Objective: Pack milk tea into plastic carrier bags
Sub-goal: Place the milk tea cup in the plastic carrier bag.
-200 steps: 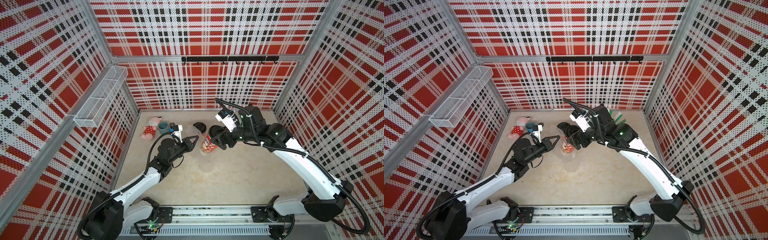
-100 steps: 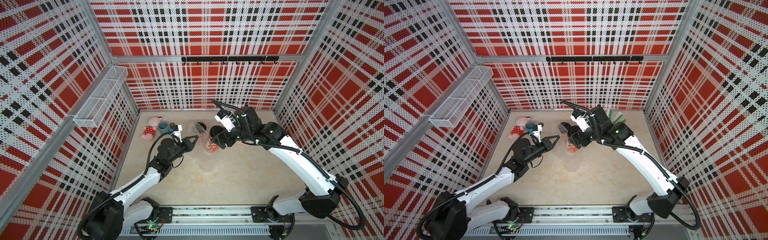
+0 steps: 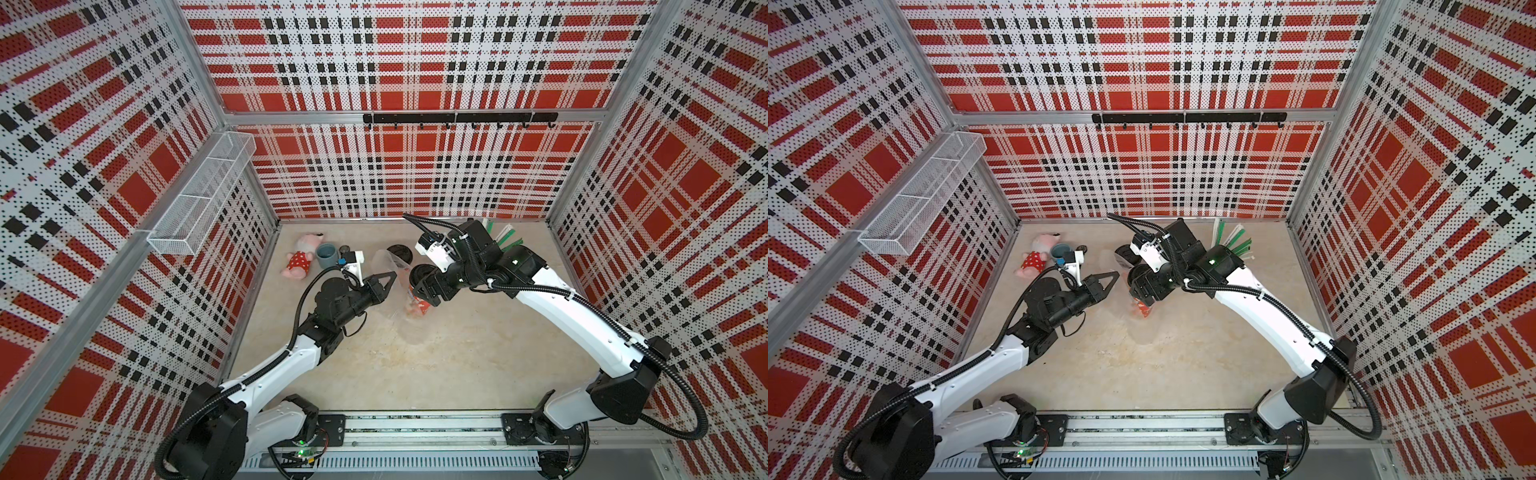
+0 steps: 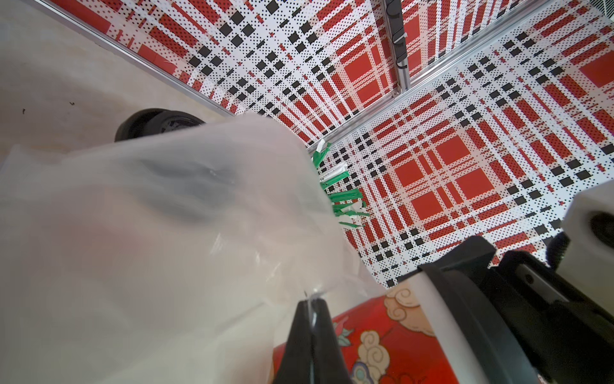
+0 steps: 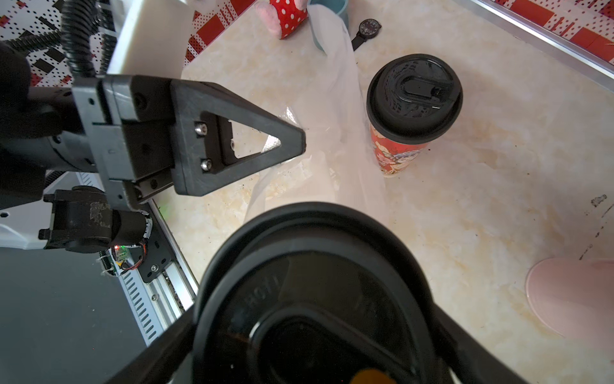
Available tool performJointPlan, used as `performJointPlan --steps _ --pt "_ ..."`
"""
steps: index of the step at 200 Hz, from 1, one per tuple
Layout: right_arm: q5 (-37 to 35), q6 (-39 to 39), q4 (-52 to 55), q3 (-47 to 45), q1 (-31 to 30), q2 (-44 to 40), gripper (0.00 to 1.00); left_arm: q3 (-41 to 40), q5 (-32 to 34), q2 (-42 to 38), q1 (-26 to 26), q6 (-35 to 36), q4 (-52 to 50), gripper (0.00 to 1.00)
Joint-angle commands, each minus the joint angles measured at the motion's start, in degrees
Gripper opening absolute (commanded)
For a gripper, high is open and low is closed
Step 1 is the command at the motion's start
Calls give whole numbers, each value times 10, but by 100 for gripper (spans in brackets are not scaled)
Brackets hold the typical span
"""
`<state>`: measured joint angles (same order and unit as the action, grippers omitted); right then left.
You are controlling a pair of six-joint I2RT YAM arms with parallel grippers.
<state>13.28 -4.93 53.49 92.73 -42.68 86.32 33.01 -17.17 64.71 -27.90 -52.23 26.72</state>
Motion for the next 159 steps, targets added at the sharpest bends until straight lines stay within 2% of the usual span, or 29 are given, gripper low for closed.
performJointPlan --steps 1,59,159 --pt "9 3 -11 -7 -1 11 90 -10 -3 -12 5 3 21 2" --pt "1 6 -1 -4 -1 29 97 -13 -4 -13 6 2 25 2" --pt "9 -4 -13 -4 -1 36 96 -22 -6 -18 8 -2 32 2"
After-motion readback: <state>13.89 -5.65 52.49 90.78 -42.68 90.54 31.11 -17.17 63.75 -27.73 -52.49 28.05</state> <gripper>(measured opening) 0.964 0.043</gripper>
